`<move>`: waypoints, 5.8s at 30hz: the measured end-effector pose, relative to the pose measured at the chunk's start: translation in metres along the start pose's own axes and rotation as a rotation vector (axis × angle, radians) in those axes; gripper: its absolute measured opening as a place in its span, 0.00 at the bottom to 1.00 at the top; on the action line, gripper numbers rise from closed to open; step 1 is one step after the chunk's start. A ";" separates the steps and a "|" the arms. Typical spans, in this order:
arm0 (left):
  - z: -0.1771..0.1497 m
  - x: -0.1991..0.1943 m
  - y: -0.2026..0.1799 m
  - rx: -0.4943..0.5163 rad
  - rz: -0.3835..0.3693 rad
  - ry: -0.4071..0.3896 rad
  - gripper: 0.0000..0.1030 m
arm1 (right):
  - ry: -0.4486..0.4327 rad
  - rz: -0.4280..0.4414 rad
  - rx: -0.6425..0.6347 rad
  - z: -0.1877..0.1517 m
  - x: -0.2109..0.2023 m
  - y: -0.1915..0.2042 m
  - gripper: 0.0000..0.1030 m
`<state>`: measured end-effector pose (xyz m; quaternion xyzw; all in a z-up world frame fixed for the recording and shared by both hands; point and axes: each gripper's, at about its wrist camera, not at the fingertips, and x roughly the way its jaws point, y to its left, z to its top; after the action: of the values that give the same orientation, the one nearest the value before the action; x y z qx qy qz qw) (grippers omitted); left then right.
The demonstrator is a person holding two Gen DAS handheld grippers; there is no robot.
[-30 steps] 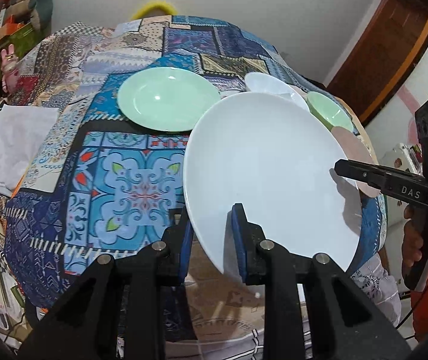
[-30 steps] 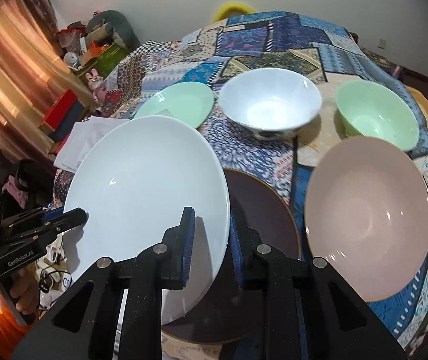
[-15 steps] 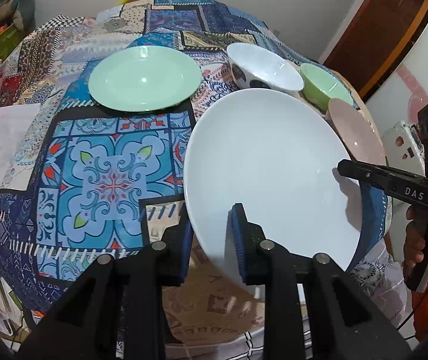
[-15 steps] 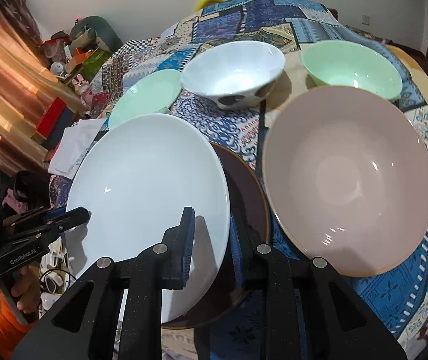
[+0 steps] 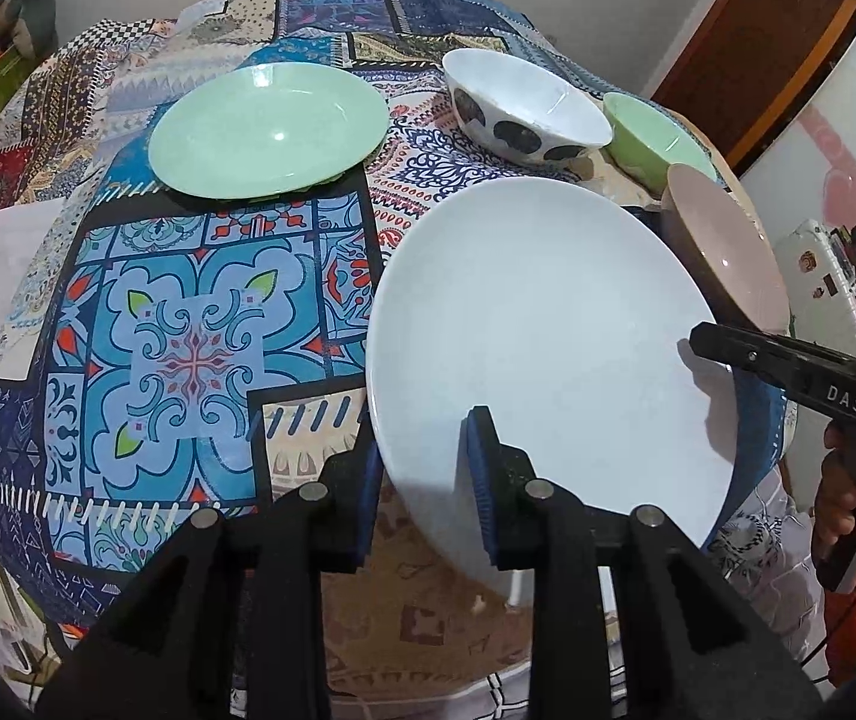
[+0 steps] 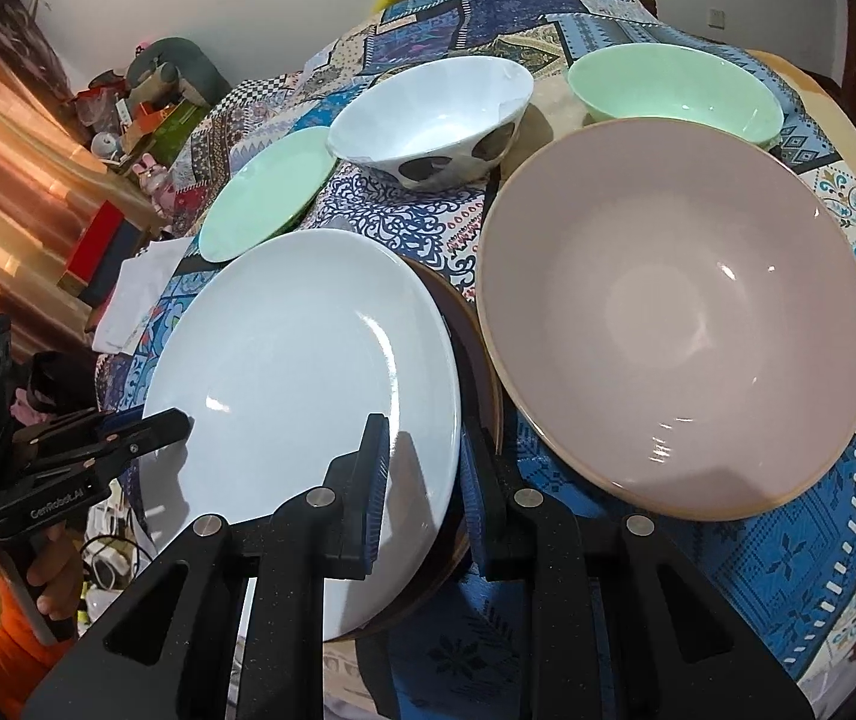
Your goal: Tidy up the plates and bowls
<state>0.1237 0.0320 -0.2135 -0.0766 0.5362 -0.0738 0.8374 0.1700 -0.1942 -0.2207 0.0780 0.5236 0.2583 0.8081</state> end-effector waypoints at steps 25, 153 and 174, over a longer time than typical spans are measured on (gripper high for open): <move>0.009 0.015 -0.009 0.061 0.042 -0.012 0.28 | -0.035 -0.048 -0.001 -0.009 -0.010 -0.004 0.23; 0.069 -0.022 0.166 -0.239 0.029 -0.081 0.22 | 0.155 -0.004 -0.276 0.140 0.118 0.141 0.21; 0.051 -0.054 0.098 -0.180 -0.013 -0.122 0.22 | 0.069 -0.028 -0.228 0.103 0.045 0.106 0.22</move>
<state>0.1513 0.1417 -0.1652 -0.1592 0.4883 -0.0260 0.8577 0.2399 -0.0665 -0.1692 -0.0307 0.5193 0.3072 0.7969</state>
